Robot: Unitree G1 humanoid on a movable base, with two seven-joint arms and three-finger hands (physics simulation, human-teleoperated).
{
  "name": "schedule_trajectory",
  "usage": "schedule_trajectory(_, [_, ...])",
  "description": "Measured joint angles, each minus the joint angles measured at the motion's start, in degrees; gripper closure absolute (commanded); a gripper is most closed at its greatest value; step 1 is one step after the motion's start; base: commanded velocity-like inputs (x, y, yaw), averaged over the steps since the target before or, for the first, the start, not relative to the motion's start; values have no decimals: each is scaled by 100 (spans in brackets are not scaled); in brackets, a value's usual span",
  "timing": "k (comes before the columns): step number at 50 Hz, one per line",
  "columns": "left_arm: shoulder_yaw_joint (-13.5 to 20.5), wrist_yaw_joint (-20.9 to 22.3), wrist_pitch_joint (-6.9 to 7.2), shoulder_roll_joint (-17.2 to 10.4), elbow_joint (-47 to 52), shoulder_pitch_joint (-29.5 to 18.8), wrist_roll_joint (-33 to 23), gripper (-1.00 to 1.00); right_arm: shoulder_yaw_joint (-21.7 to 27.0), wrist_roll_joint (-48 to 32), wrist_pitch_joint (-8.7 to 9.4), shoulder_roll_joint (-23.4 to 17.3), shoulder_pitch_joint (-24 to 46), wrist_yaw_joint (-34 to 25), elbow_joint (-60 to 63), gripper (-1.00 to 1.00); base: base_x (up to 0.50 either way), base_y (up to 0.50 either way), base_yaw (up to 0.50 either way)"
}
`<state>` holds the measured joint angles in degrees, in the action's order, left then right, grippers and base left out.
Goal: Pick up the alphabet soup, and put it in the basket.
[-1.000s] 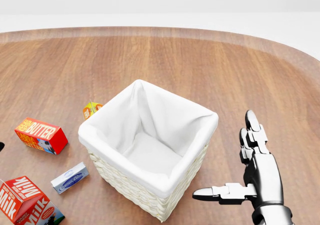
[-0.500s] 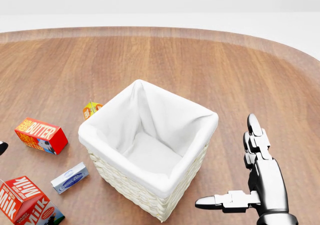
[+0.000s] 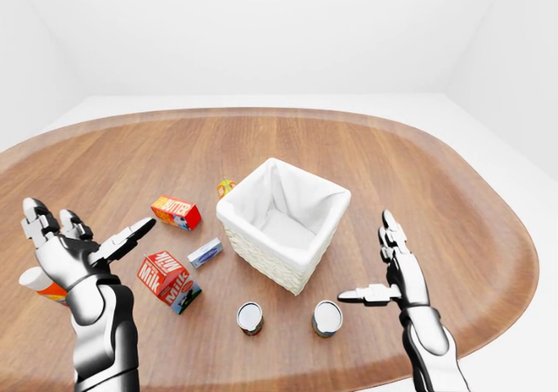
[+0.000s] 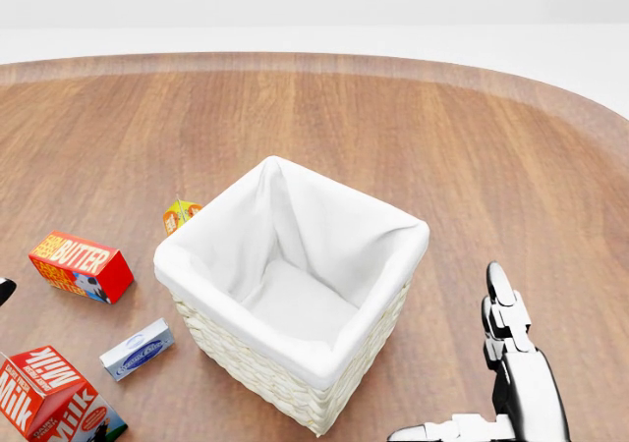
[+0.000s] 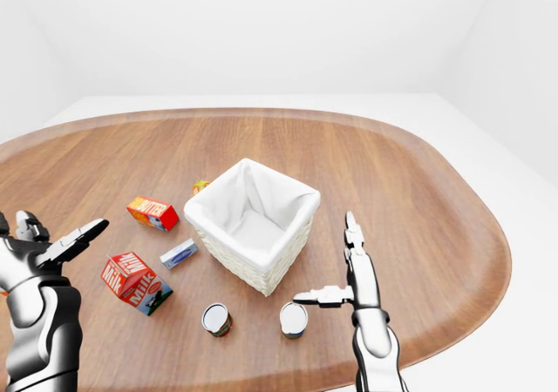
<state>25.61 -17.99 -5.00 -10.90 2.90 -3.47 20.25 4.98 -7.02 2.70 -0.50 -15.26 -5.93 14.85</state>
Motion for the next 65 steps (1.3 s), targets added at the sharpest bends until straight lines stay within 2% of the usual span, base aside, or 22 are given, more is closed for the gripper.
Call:
schedule_trajectory(9, [1, 2, 0, 7, 18, 9, -10, -100, 17, -20, -361, 29, -287, -84, -257, -100, 0, 0, 0])
schedule_trajectory(24, [-13, -6, 0, 5, -32, 0, -29, -100, -85, -198, -770, 50, -762, -249, -421, -100, 0, 0, 0])
schedule_trajectory(34, [0, -9, 0, 17, 45, 20, -37, -100, -278, -451, -770, 9, -803, -147, -931, -100, 0, 0, 0])
schedule_trajectory(47, [6, 5, 0, 17, 61, 23, -28, -100, -716, -1010, -770, -91, -589, 371, -1790, -100, 0, 0, 0])
schedule_trajectory(65, [13, 18, 0, 26, 115, 34, -28, -100, -1287, -1724, -770, -176, -413, 1002, -2018, -100, 0, 0, 0])
